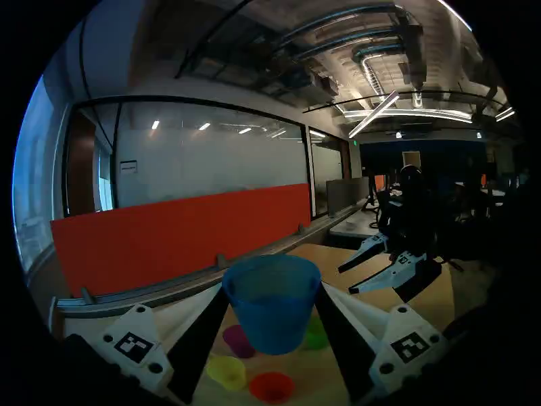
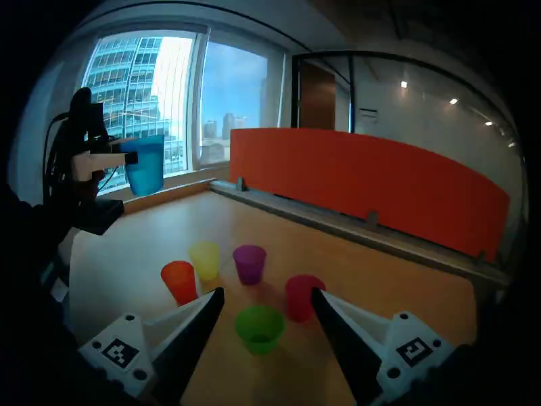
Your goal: Pour water
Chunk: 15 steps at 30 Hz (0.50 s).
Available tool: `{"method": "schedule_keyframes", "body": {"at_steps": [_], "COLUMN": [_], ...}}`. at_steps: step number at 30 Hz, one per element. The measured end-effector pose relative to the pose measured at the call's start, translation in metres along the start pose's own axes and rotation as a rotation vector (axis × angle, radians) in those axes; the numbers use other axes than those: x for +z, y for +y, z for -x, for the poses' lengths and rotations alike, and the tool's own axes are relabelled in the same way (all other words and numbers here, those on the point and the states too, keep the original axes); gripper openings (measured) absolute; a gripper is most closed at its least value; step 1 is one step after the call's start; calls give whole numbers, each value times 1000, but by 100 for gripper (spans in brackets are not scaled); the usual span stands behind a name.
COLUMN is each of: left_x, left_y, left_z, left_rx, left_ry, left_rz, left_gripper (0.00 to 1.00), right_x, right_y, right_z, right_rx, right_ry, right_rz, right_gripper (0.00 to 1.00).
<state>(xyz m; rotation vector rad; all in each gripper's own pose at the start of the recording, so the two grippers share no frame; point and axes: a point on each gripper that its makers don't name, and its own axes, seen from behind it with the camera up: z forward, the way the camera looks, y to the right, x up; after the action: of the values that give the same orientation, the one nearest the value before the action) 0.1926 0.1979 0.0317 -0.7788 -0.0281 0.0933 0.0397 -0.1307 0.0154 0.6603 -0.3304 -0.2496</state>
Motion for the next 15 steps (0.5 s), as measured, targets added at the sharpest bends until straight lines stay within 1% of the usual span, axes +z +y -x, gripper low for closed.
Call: {"method": "schedule_keyframes", "body": {"at_steps": [4, 8, 15], "left_x": [-1, -3, -6], "left_y": [-5, -13, -24], "left_z": [-6, -12, -11], "left_rx": [-8, -10, -1], "left_ry": [18, 29, 18], "left_rz": [-8, -24, -42], "left_gripper": [86, 86, 86], "right_x": [4, 9, 17], "right_y": [0, 1, 1], "right_z": [7, 16, 33], "right_rx": [-7, -13, -11], "right_ry": [-16, -35, -69], "right_rz": [-5, -9, -23], "right_gripper": [99, 99, 99]}}
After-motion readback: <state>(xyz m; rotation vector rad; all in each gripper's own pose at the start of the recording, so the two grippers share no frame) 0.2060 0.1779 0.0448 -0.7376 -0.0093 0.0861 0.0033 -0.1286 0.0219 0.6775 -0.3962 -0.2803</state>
